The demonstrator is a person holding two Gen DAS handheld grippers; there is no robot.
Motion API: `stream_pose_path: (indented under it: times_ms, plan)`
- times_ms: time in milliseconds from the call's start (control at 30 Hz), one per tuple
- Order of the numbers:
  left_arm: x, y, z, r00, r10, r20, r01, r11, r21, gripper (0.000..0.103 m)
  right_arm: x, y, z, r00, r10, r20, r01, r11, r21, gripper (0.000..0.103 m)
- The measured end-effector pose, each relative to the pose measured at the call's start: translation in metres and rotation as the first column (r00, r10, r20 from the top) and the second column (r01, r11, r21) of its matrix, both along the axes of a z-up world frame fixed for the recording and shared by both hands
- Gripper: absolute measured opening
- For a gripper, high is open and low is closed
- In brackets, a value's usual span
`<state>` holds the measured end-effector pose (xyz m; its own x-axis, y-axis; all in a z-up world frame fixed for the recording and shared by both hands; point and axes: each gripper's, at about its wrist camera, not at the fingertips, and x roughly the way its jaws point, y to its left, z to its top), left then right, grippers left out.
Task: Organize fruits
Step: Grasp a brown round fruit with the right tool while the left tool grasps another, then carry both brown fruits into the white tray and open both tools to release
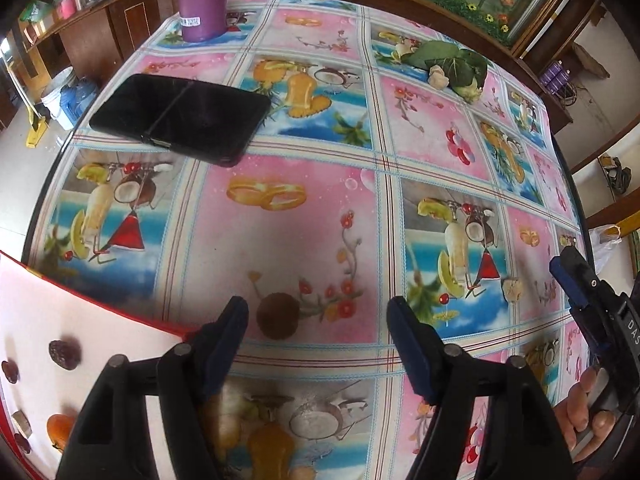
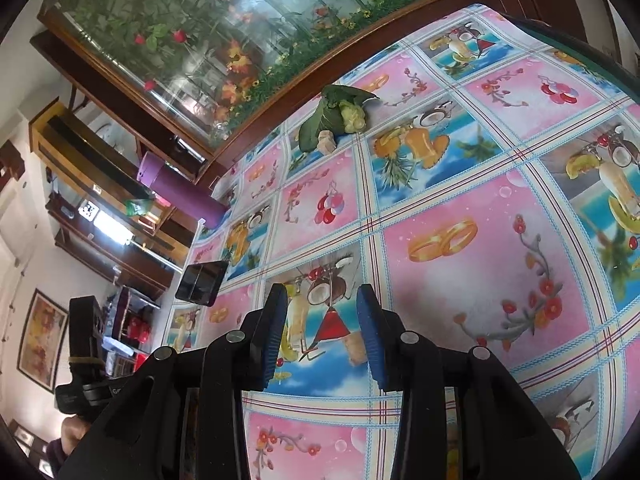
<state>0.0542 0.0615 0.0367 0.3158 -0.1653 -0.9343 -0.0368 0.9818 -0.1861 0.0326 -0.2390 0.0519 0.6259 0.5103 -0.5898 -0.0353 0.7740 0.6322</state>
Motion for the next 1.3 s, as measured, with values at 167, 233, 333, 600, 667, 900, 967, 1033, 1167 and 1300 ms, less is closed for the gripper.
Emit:
stream_pose_path:
  times_ms: [167, 233, 333, 600, 667, 900, 967, 1033, 1167, 1300]
  plan:
    - [0.001, 0.000, -0.010, 1.000, 0.012, -0.019, -0.013, 1.000, -0.012, 0.062, 0.003, 0.003, -0.005, 0.999, 0.024, -0.025, -0.024, 1.000, 0.001, 0.036]
    - [0.001, 0.000, -0.010, 1.000, 0.014, -0.011, -0.014, 1.000, -0.011, 0.059, 0.005, 0.006, -0.008, 0.998, 0.041, -0.046, -0.041, 0.999, -0.005, 0.036]
    - [0.000, 0.000, -0.010, 1.000, 0.014, -0.007, -0.014, 1.000, -0.010, 0.057, 0.006, 0.014, -0.013, 0.995, 0.074, -0.073, -0.076, 0.997, -0.028, 0.036]
    - [-0.002, -0.002, -0.012, 1.000, 0.011, 0.004, -0.011, 1.000, 0.000, 0.054, 0.008, 0.015, -0.020, 0.989, 0.095, -0.110, -0.101, 0.993, -0.052, 0.036]
    - [-0.002, -0.002, -0.013, 1.000, 0.012, 0.005, -0.012, 1.000, -0.002, 0.053, 0.008, 0.017, -0.021, 0.988, 0.106, -0.116, -0.113, 0.992, -0.054, 0.036]
    - [-0.002, 0.000, -0.013, 1.000, 0.015, 0.007, -0.015, 1.000, -0.006, 0.050, 0.007, 0.025, -0.022, 0.987, 0.104, -0.125, -0.122, 0.982, -0.145, 0.036]
    - [-0.003, 0.000, -0.013, 1.000, 0.012, 0.011, -0.012, 1.000, -0.003, 0.049, 0.008, 0.028, -0.025, 0.985, 0.098, -0.140, -0.123, 0.976, -0.180, 0.036]
    - [-0.004, 0.000, -0.013, 1.000, 0.013, 0.011, -0.013, 1.000, -0.003, 0.049, 0.008, 0.028, -0.025, 0.987, 0.094, -0.130, -0.118, 0.974, -0.193, 0.036]
    - [-0.004, 0.001, -0.013, 1.000, 0.016, 0.014, -0.016, 1.000, 0.006, 0.043, 0.005, 0.036, -0.025, 0.989, 0.097, -0.108, -0.123, 0.958, -0.261, 0.035]
    - [-0.005, 0.004, -0.013, 1.000, 0.017, 0.021, -0.018, 1.000, 0.014, 0.037, 0.002, 0.046, -0.024, 0.992, 0.092, -0.085, -0.117, 0.923, -0.366, 0.023]
